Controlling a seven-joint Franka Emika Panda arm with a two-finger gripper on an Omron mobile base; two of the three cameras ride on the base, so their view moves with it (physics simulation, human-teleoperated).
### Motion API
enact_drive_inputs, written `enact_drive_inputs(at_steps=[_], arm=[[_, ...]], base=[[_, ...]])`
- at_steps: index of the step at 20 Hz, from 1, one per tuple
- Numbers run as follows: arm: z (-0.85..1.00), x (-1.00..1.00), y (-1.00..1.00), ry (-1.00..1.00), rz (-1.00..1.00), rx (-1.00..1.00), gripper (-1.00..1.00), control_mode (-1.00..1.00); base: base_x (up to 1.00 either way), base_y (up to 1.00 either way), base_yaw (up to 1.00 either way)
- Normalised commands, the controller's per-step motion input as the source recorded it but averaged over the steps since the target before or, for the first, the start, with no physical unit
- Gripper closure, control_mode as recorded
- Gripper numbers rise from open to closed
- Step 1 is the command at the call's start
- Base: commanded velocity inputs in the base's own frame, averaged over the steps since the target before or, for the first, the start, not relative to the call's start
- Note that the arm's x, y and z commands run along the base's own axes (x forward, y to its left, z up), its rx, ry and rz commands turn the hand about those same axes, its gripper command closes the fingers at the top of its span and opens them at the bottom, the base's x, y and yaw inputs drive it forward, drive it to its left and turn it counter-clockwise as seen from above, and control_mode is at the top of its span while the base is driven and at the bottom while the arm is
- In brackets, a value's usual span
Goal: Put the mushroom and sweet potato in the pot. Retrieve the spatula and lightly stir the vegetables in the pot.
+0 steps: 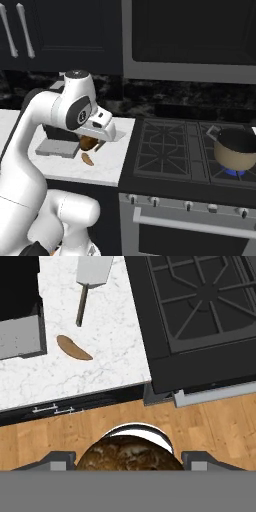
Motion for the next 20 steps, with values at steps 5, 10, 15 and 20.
enact_drive_inputs(at_steps=[5,10,15,20], arm=[[0.0,0.0,0.0,0.0,0.0,0.0,1.0,1.0],[0.0,0.0,0.0,0.0,0.0,0.0,1.0,1.0],[0.0,0.0,0.0,0.0,0.0,0.0,1.0,1.0],[0.0,0.0,0.0,0.0,0.0,0.0,1.0,1.0]], base=[[0.0,-0.66,0.0],[0.0,-1.0,0.0],[0.0,-1.0,0.0],[0.13,-1.0,0.0]])
